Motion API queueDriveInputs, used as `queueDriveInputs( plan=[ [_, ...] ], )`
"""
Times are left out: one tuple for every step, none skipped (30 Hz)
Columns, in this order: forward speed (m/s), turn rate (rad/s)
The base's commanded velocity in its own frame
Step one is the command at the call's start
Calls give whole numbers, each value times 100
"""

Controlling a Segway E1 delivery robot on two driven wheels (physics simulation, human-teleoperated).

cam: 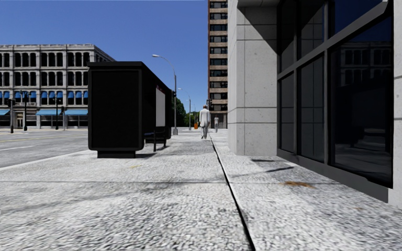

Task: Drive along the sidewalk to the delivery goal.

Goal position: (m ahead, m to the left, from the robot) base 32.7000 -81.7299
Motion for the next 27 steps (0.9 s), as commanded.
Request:
queueDriveInputs(
  plan=[
    [200,0],
    [200,0],
    [200,0],
    [200,0],
    [200,0],
    [200,0],
    [200,0],
    [200,0],
    [200,0],
    [200,0],
    [200,0],
    [200,0],
    [200,0],
    [200,0],
    [200,0],
    [200,0],
    [200,0],
    [200,0],
    [200,0],
    [200,0],
    [200,0],
    [200,0],
    [200,0],
    [200,0],
    [200,0],
    [200,0],
    [200,0]
  ],
)
